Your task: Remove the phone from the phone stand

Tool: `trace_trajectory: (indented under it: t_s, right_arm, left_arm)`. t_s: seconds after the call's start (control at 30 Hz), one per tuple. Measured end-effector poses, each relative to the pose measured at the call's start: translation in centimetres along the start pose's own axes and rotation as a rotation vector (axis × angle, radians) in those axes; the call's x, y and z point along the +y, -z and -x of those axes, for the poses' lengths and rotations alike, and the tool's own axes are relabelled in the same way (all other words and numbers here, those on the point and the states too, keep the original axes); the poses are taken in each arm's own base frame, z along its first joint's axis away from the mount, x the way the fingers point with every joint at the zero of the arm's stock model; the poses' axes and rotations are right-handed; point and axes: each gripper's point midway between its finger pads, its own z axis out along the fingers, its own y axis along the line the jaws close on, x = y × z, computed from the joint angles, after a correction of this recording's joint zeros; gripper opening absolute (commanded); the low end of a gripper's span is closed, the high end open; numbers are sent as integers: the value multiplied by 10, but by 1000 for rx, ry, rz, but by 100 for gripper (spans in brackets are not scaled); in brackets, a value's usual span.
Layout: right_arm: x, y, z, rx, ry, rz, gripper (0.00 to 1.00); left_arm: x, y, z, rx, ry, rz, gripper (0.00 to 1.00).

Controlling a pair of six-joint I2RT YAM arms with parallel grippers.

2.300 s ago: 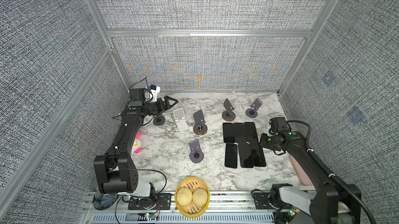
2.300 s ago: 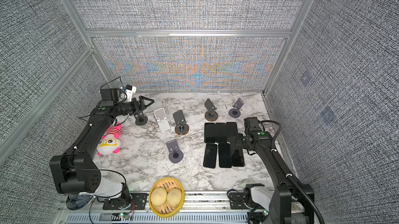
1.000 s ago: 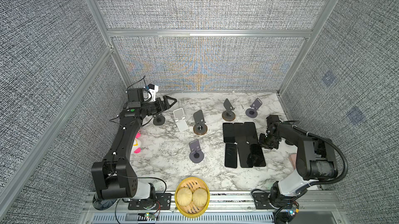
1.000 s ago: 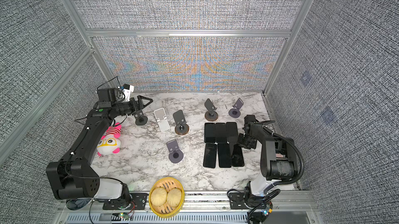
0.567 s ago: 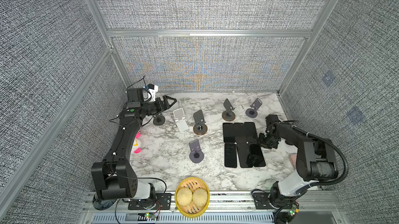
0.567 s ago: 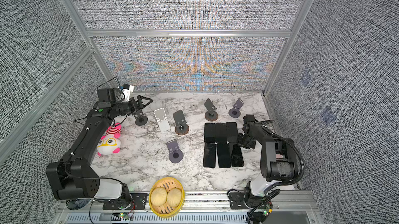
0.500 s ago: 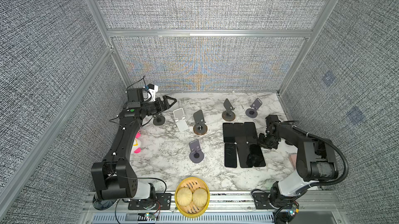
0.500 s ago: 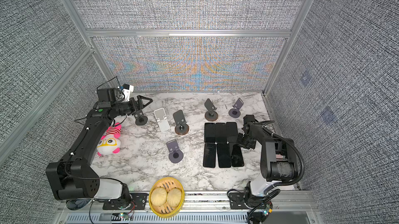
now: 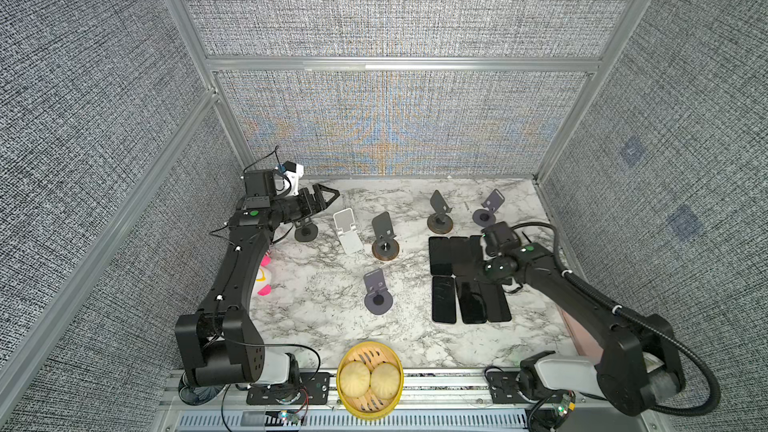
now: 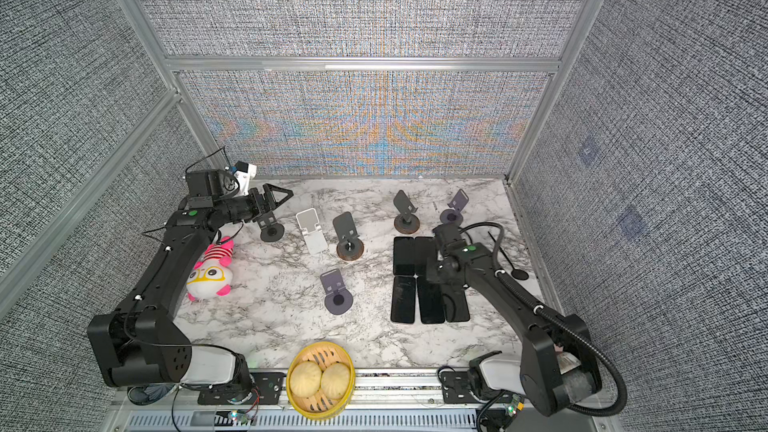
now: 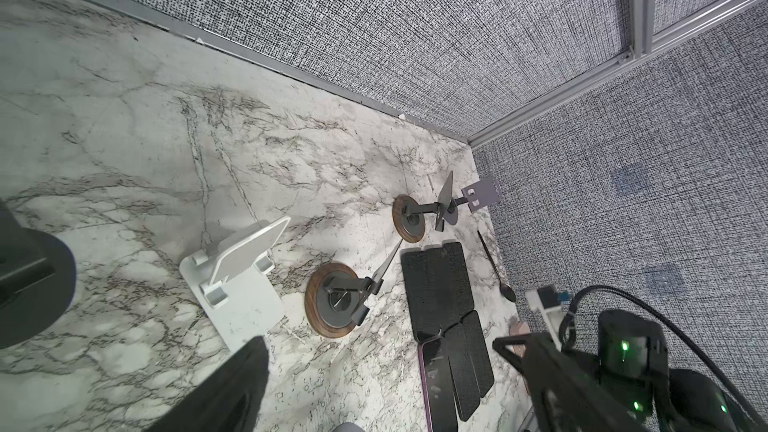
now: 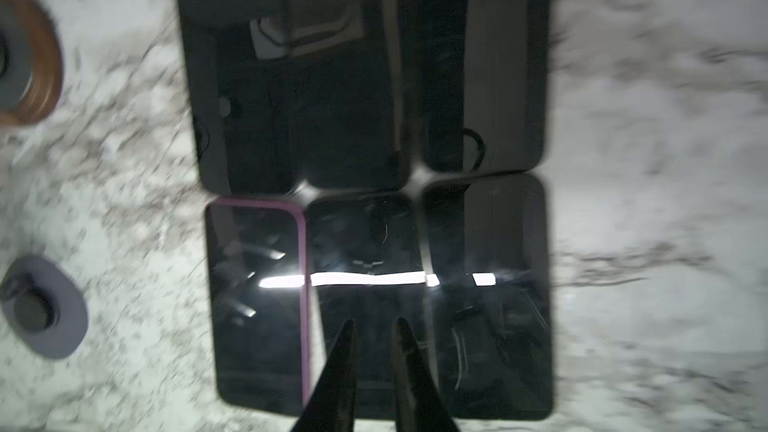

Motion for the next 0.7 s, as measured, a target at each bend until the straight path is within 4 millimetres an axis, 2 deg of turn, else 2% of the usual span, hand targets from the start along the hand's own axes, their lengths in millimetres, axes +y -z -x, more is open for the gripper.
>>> trace_trajectory:
  t_s: [0.13, 0.27, 0.4, 0.53, 0.7]
  right_arm:
    - [54, -20, -36, 107, 92, 46, 16]
    - [94, -36, -59, 169, 163, 68, 16]
    - [107, -50, -77, 217, 178, 65, 16]
    - [107, -62, -94, 264, 172, 54, 16]
    - [109, -64, -95, 274, 157, 52, 16]
  left_arm:
    - [1, 0, 1, -3, -4, 5, 97]
    - [1, 1, 1, -4, -5, 5, 97]
    - [0, 1, 1, -5, -6, 5, 97]
    - [0, 1, 1, -5, -9, 5, 97]
    - [0, 1, 1, -5, -9, 5, 97]
